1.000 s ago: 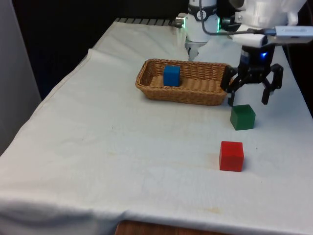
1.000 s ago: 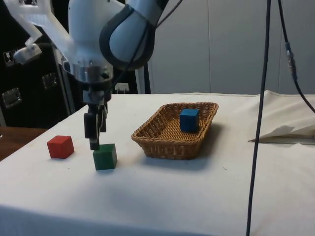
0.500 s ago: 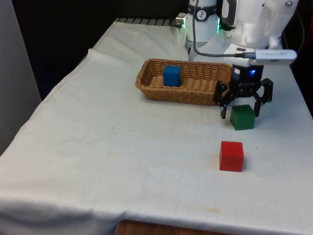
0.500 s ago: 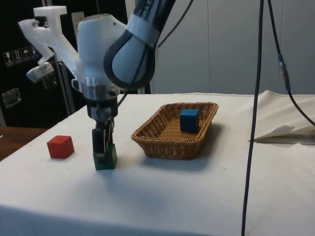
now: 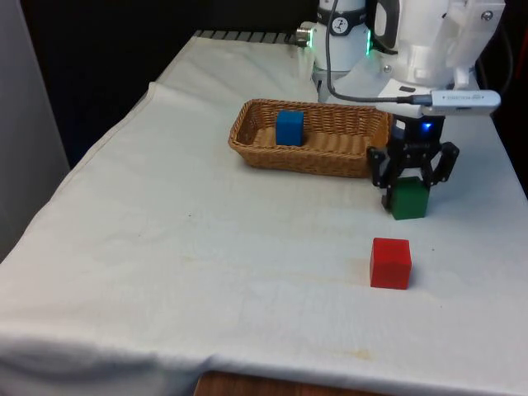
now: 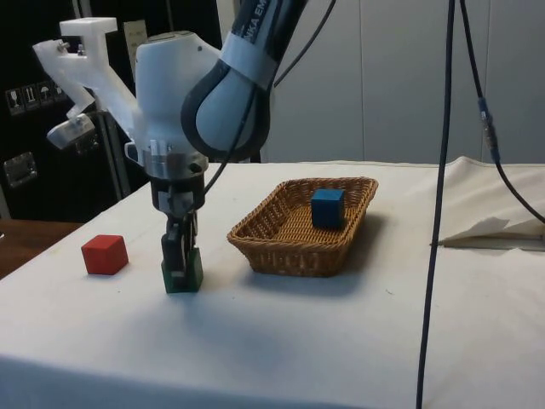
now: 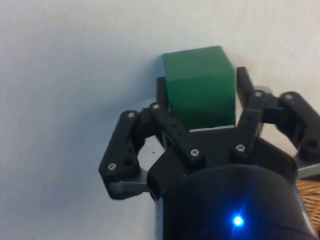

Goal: Pick up exactly two blocks and place them into the basket.

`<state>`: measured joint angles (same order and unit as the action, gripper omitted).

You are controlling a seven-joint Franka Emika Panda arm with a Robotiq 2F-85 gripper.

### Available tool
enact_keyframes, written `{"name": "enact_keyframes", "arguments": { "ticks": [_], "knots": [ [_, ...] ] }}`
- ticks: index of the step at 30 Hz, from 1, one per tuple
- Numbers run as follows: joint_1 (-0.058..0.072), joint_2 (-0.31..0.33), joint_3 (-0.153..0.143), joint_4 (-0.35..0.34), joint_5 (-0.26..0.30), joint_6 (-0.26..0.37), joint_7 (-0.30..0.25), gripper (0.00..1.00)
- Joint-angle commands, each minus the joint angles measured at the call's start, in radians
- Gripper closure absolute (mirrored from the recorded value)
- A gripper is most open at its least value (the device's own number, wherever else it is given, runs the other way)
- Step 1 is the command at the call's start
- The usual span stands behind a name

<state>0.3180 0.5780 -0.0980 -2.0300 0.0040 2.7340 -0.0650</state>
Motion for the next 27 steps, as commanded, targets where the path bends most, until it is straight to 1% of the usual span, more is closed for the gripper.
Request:
{"name": "enact_keyframes", "arguments": {
  "ticks": [1, 3, 4, 5, 11, 12, 13, 15, 20, 21, 22, 27],
  "knots": [
    [-0.002, 0.005, 0.004, 0.003, 0.003, 0.007, -0.002, 0.80],
    [-0.001, 0.005, 0.003, 0.003, 0.003, 0.008, -0.002, 1.00],
    [0.001, 0.000, 0.000, 0.000, 0.000, 0.000, 0.000, 1.00],
    [-0.001, 0.006, 0.003, 0.003, 0.003, 0.008, -0.001, 1.00],
    [0.000, 0.006, 0.002, 0.003, 0.002, 0.008, -0.001, 1.00],
    [0.001, -0.006, 0.001, -0.002, 0.002, 0.001, 0.001, 1.00],
    [0.001, 0.000, 0.000, 0.001, 0.000, 0.000, 0.000, 1.00],
    [0.004, -0.036, -0.001, -0.018, 0.001, -0.012, 0.005, 1.00],
    [0.008, -0.087, -0.003, -0.052, -0.001, -0.026, 0.011, 1.00],
    [0.005, -0.079, 0.000, -0.049, 0.000, -0.020, 0.006, 1.00],
    [0.009, -0.107, -0.003, -0.066, -0.001, -0.032, 0.012, 1.00],
    [0.012, -0.163, -0.003, -0.098, -0.003, -0.054, 0.016, 1.00]
  ]
}}
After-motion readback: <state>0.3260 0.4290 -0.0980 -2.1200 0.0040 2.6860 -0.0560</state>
